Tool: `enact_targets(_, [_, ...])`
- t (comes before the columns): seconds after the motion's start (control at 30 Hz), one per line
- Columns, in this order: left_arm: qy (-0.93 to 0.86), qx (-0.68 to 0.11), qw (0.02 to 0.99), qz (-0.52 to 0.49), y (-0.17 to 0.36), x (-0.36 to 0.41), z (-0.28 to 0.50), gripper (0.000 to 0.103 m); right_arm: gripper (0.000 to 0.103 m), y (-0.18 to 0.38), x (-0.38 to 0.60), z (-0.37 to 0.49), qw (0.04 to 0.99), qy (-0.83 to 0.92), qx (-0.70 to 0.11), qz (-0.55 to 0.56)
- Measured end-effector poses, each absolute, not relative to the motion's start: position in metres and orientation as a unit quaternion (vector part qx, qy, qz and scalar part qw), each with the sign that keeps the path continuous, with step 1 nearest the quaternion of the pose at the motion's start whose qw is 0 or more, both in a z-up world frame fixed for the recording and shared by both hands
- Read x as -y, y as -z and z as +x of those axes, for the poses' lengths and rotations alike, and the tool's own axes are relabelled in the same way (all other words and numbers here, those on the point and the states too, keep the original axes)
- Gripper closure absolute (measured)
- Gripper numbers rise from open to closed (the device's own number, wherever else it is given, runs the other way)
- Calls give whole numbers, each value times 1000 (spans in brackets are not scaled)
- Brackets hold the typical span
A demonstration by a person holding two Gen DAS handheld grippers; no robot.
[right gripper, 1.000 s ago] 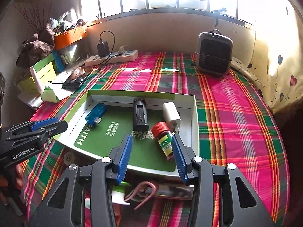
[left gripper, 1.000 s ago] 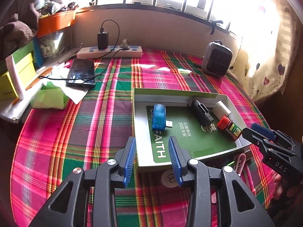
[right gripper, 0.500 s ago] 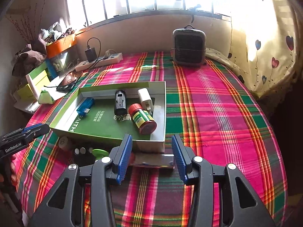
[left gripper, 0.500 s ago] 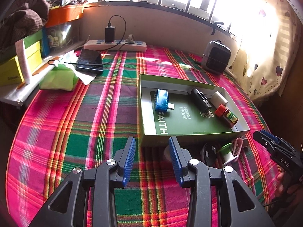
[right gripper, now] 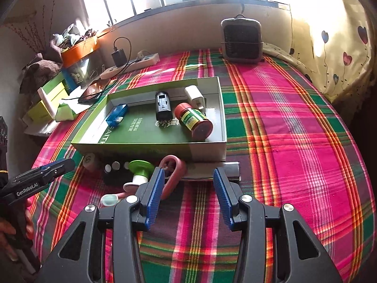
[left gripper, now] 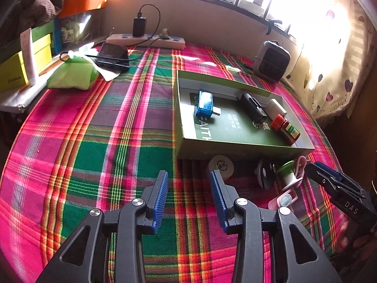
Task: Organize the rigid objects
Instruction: 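Move the right tool to the pink clip while the left tool moves toward the white round jar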
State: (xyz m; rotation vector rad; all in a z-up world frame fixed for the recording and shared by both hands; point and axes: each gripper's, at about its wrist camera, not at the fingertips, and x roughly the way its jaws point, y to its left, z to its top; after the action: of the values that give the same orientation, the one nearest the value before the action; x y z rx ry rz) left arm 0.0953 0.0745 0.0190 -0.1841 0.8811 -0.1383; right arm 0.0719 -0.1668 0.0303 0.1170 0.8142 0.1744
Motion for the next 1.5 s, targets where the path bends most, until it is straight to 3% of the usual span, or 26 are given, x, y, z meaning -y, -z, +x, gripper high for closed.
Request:
enact_targets(0.63, [91,-438,890,-86,-11,-70,107,67,58,-22,144,84,911,-37,-408,35])
enact_targets(0.87, [100,-437,890,-85,-13,-65,108,67,73,-26,150,77,914,-33,-402,42])
enact_targets(1.5, [111,-441,887,-79,-12,-53,111,67,82,-35,183,42,918,-36,-389,74])
